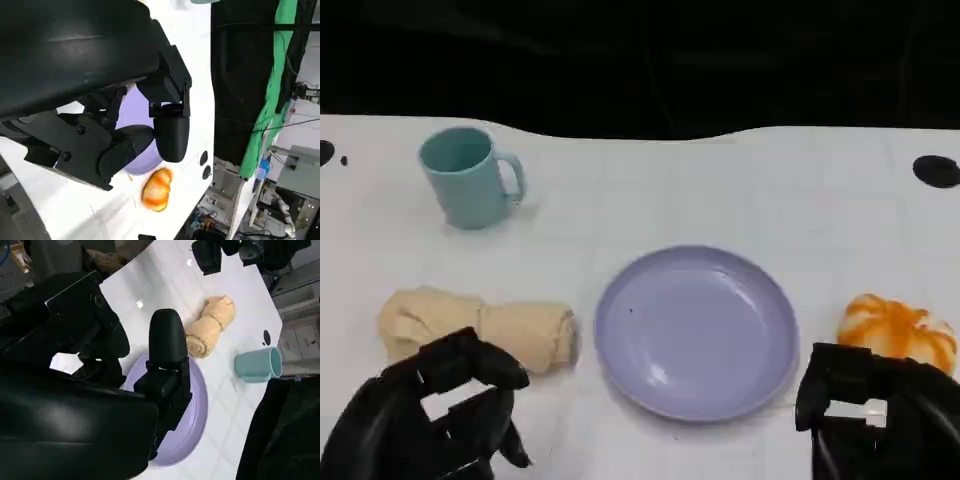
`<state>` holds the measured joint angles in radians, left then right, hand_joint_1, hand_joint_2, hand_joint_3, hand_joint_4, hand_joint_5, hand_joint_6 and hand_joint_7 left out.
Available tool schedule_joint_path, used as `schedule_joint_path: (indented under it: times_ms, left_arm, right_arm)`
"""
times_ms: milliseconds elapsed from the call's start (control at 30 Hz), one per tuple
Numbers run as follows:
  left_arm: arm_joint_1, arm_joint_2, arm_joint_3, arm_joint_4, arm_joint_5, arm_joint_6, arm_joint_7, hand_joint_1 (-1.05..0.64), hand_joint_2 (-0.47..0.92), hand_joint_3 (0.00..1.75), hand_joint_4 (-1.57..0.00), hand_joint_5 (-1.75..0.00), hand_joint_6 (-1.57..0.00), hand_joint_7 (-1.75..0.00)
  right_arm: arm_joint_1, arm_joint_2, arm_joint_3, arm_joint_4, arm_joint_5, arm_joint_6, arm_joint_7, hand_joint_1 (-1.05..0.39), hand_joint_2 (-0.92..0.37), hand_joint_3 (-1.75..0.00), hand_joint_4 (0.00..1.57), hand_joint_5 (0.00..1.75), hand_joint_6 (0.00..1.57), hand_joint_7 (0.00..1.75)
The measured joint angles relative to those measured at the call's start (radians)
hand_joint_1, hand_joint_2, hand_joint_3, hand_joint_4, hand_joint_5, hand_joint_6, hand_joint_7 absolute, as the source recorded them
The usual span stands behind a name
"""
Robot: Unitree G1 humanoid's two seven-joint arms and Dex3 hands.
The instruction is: Grasp the towel on the left side of the plate with the left hand and place it into the plate.
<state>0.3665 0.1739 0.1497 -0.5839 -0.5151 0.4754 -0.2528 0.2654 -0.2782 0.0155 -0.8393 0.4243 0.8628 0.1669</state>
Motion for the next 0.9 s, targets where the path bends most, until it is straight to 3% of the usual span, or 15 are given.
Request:
schedule_joint_path:
  times_ms: [900]
  left_arm:
    - [0.0, 0.004, -0.001, 0.006, 0.001, -0.002, 0.0, -0.13, 0.59, 1.0, -0.8, -1.69, -0.82, -1.34]
  right_arm:
    - [-0.004, 0.0, 0.002, -0.001, 0.0, 0.011, -0.005, 0.09, -0.49, -1.47, 0.8, 1.75, 0.64, 1.66]
